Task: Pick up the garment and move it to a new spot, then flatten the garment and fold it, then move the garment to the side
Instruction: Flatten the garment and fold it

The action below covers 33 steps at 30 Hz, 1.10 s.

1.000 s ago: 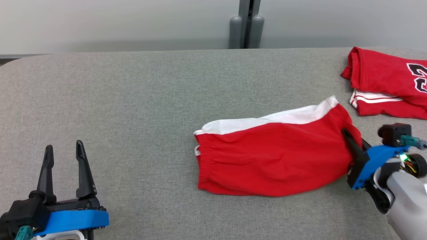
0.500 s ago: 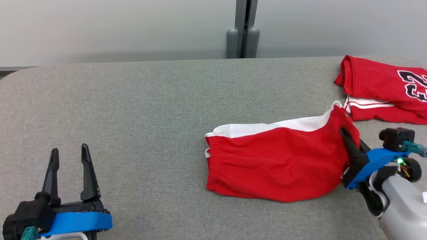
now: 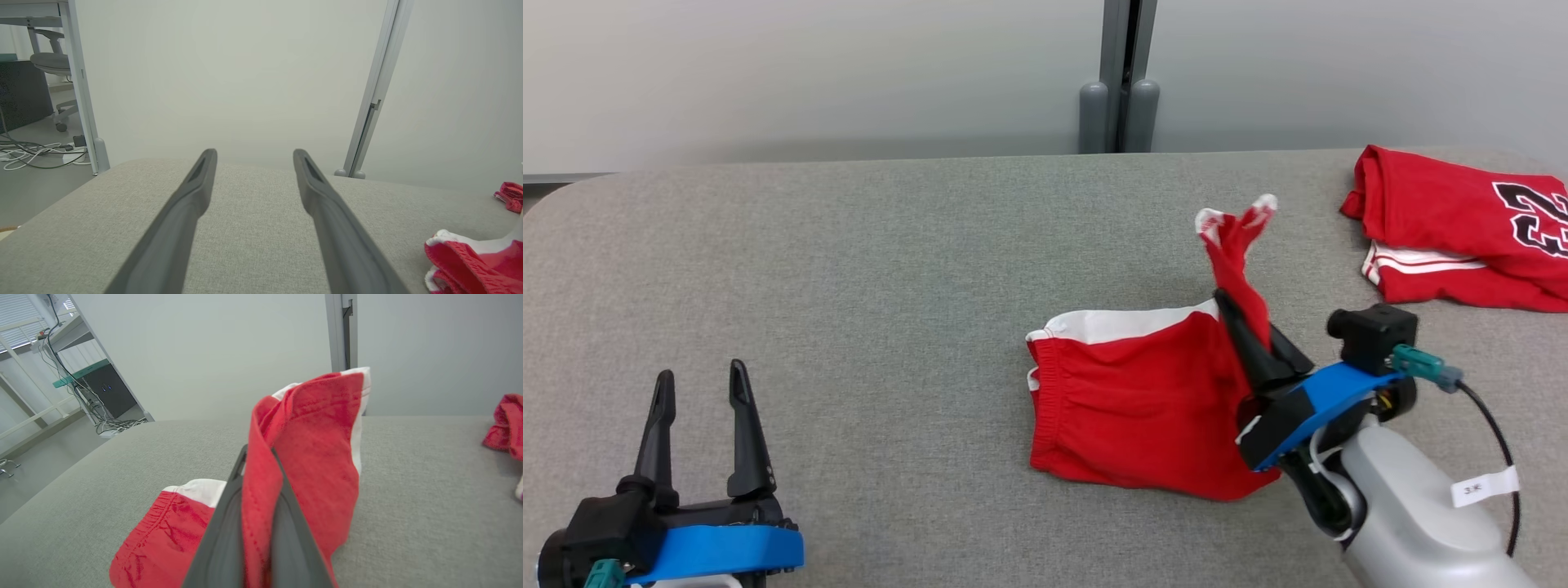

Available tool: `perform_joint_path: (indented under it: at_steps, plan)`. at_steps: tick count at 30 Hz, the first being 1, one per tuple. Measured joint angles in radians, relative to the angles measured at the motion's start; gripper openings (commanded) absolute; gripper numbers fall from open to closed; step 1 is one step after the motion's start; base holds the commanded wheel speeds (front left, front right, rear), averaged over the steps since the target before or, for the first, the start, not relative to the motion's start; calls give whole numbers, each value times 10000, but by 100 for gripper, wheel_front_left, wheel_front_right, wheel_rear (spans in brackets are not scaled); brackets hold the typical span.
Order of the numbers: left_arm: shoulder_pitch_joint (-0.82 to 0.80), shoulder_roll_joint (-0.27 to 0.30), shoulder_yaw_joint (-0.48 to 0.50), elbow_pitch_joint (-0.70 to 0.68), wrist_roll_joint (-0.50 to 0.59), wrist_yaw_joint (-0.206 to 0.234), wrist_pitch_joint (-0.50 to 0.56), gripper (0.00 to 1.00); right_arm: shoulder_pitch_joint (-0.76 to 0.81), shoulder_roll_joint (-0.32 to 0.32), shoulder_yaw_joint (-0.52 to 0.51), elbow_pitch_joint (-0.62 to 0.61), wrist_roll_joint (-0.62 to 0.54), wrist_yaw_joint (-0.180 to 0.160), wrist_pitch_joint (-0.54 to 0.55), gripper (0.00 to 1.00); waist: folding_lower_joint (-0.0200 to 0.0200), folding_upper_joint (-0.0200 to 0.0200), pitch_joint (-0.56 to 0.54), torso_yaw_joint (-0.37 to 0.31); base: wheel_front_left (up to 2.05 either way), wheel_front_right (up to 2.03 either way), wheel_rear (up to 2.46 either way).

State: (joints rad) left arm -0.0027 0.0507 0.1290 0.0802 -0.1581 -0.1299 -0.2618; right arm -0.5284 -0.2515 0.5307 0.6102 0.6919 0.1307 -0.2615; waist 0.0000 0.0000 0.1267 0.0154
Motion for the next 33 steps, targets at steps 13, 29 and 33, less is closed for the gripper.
perform_joint_path:
  at_steps: [13,29,33]
  plan:
    - [-63,-2,-339,48,-92,0,0,100,-8,1080,780,-311,-322,0,230,0,0,0,247,399,0,0,0]
    - [-378,0,-491,165,-165,0,0,100,94,1962,1835,694,-84,0,31,100,1,0,583,630,0,0,0]
    - [-367,-2,-462,173,-165,0,0,100,111,1781,1089,31,-265,0,4,100,1,0,504,514,0,0,0]
